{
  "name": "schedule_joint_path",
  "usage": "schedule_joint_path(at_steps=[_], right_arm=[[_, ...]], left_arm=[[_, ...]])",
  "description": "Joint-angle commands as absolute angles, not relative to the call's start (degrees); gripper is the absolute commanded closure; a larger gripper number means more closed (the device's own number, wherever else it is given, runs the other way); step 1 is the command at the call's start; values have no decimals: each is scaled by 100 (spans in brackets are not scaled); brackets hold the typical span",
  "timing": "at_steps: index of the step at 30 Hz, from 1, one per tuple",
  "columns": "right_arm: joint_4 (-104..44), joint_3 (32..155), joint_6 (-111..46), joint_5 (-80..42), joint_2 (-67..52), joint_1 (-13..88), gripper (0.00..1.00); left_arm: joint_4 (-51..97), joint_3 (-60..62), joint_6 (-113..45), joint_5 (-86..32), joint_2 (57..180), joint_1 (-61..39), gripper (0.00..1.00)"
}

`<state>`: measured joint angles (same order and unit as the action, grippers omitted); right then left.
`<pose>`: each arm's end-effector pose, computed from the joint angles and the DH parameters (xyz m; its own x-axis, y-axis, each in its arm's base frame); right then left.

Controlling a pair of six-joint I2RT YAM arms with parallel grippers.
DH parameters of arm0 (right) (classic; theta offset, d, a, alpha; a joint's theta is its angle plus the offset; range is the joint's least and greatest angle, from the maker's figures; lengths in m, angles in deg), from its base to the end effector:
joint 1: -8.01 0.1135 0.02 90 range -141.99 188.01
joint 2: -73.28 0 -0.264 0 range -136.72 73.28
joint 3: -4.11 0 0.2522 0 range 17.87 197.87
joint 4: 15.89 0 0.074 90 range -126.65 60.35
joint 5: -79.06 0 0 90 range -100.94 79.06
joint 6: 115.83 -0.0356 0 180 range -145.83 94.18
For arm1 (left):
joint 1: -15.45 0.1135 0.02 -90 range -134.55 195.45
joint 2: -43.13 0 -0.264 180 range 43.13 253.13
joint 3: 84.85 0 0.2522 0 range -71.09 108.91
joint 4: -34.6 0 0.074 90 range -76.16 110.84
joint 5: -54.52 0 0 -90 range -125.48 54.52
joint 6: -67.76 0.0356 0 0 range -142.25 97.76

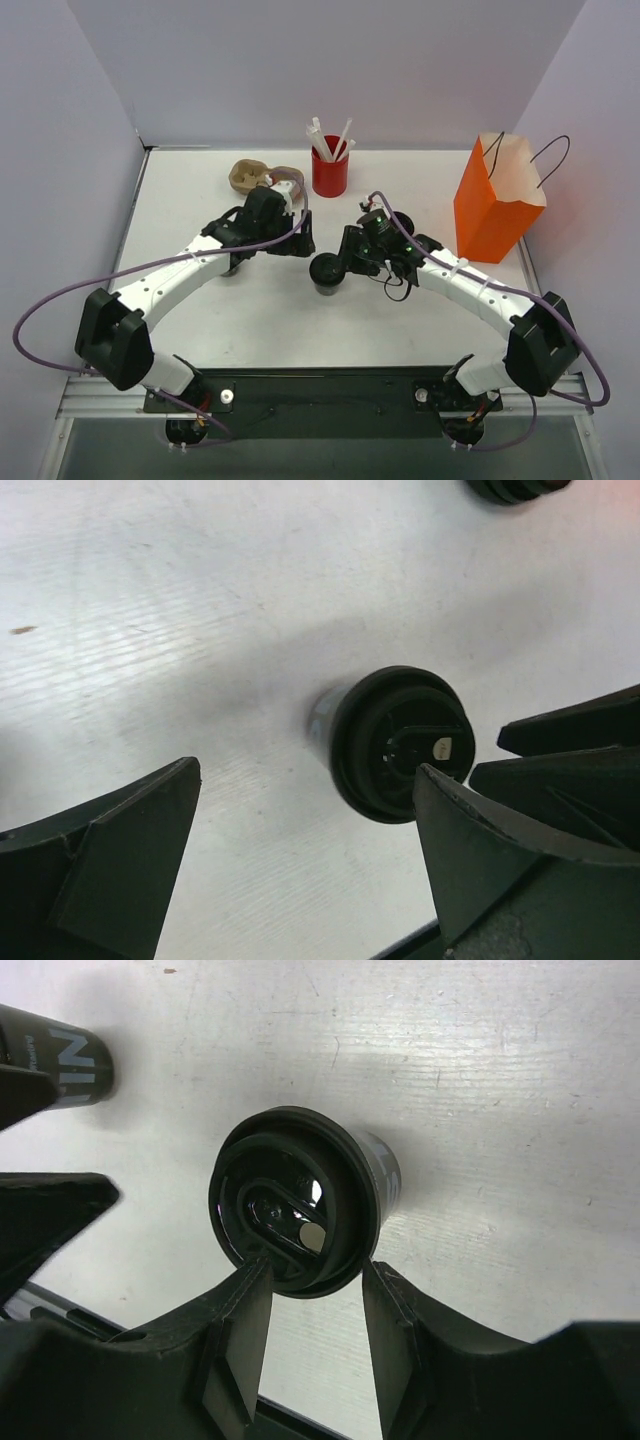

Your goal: Pack the takeout coffee

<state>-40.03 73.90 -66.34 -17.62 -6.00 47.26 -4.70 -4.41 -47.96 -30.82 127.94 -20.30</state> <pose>0.2380 0.1998 0.2707 -0.7830 0.1934 -0.5912 -0.2562 0.7658 0.5898 0.2635 -0.1933 0.2816 -0.7783 0.0273 -0.6273 0.3244 0.8729 -0.3644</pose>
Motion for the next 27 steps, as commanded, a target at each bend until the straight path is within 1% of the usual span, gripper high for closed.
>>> schedule_joint_path(at_steps=[1, 4, 7, 10, 13, 14, 16, 17, 18, 19, 23, 27], right_arm=[[-4380, 7702, -6766, -1200, -713, 4844, 59], [-4398, 7772, -6784, -1200, -906, 4879, 59], [-4433, 7852, -6793, -1121, -1056, 4949, 59], [-4538, 7939, -6801, -964, -1205, 4994, 63], [-4617, 7992, -6792, -866, -1302, 5029, 71], [-4687, 8001, -6801, -796, -1311, 5064, 81], [-4767, 8053, -6766, -690, -1268, 5090, 89], [-4915, 8080, -6731, -594, -1250, 5091, 95], [-5012, 8115, -6705, -524, -1215, 5082, 99], [-5100, 8168, -6609, -453, -1119, 5082, 100], [-5671, 8142, -6345, -224, -732, 4977, 100], [-6304, 8098, -6002, -14, -345, 4591, 100]], left_arm=[[-754, -578, -4633, -4312, 12039, -1927, 3], [-772, -832, -4554, -4742, 11609, -1883, 3], [-746, -1131, -4238, -4893, 11248, -1865, 3], [-790, -1369, -3931, -4946, 10958, -1856, 3], [-755, -1782, -3632, -4919, 10668, -1865, 3], [-737, -1939, -3570, -4911, 10554, -1882, 3], [-833, -1915, -3438, -4893, 10492, -1944, 4], [-869, -1880, -3411, -4954, 10465, -2040, 5], [-947, -1879, -3367, -5015, 10448, -2093, 5], [-957, -1914, -3271, -5129, 10413, -2154, 5], [-1009, -1967, -3182, -5428, 10263, -2427, 5], [-1045, -2011, -3182, -5534, 10158, -2577, 5]])
